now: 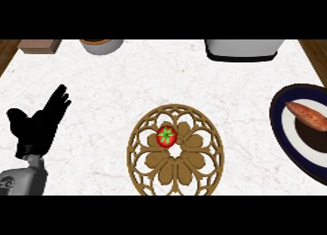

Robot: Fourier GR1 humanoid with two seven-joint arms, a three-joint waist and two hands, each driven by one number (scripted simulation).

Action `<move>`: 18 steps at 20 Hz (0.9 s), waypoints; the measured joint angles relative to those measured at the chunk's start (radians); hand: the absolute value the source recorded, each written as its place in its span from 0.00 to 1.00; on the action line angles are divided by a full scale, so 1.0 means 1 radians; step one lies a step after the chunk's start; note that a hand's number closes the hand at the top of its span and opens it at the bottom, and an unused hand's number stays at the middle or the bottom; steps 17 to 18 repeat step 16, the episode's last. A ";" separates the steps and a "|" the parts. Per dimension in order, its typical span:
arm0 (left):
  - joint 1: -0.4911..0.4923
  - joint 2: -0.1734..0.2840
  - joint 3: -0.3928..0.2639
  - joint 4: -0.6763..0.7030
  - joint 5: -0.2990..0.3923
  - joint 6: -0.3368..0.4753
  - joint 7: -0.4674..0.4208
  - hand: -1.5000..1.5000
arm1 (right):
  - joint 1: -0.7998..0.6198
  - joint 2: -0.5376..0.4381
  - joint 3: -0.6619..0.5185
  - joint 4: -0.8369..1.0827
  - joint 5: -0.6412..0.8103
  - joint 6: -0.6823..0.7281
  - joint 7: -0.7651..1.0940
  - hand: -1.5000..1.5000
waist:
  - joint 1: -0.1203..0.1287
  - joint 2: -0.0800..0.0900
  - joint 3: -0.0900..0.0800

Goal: Pick the sweet potato from the placemat and place it in the plate

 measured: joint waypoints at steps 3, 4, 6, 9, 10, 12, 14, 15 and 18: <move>-0.019 -0.007 0.001 0.030 -0.009 0.003 -0.013 0.50 | 0.007 -0.035 -0.005 0.063 -0.004 0.025 -0.037 0.00 | 0.000 0.000 0.000; -0.014 -0.017 -0.008 0.022 -0.017 0.012 -0.009 0.50 | 0.019 -0.034 -0.006 0.077 0.000 0.027 -0.060 0.00 | 0.000 0.000 0.000; -0.006 -0.010 0.002 0.021 -0.012 0.002 -0.015 0.50 | 0.032 -0.049 -0.015 0.086 -0.013 0.037 -0.060 0.00 | 0.000 0.000 0.000; -0.019 -0.013 0.004 0.037 -0.018 0.003 -0.025 0.50 | 0.018 -0.086 -0.007 0.194 0.019 0.047 -0.136 0.00 | 0.002 0.001 0.000; -0.021 -0.016 0.000 0.023 -0.017 0.006 -0.009 0.50 | 0.016 -0.108 -0.009 0.234 0.022 0.060 -0.153 0.00 | 0.002 0.001 0.000; -0.031 -0.019 0.000 0.021 -0.021 0.012 0.005 0.50 | 0.011 -0.133 0.000 0.298 0.043 0.067 -0.199 0.00 | 0.002 0.001 0.000; -0.038 -0.027 -0.003 0.042 -0.028 0.017 -0.010 0.50 | 0.013 -0.171 0.000 0.360 0.055 0.087 -0.236 0.00 | 0.002 0.002 0.001; -0.037 -0.031 -0.009 0.034 -0.035 0.023 -0.004 0.50 | 0.004 -0.179 0.009 0.393 0.067 0.084 -0.257 0.00 | 0.003 0.001 0.000; -0.042 -0.032 -0.008 0.035 -0.033 0.022 0.003 0.50 | 0.006 -0.184 0.016 0.408 0.075 0.080 -0.268 0.00 | 0.003 0.001 0.000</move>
